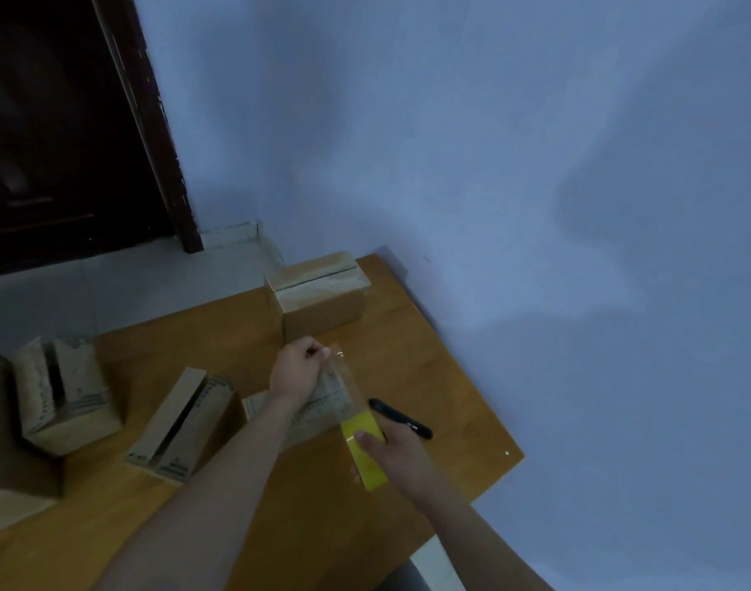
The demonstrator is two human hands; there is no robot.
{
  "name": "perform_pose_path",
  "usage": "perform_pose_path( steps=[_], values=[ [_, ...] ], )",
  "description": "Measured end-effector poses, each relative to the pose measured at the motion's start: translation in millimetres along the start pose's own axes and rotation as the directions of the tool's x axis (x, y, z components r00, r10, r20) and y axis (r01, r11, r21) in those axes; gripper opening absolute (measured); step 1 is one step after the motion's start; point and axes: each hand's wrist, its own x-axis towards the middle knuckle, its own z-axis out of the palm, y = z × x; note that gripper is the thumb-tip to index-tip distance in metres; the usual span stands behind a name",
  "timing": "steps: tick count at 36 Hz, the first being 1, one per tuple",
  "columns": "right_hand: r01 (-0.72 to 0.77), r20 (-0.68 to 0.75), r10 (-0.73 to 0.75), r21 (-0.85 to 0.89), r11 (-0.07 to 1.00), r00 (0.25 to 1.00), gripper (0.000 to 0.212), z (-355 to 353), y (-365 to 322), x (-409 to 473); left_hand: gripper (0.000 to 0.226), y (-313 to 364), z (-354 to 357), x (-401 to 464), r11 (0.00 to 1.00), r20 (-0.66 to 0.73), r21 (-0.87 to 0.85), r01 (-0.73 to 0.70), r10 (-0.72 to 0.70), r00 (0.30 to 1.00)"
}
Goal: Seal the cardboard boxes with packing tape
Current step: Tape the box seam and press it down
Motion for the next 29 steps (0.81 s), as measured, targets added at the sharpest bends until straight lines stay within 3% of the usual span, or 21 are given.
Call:
perform_pose_path(
  steps=[29],
  values=[
    [-0.151,0.028,0.148,0.139,0.979,0.989,0.031,0.1,21.2,31.5,0.014,-5.7,5.4,18.6,0.986,0.015,0.137,0.097,-0.100,0.995]
  ],
)
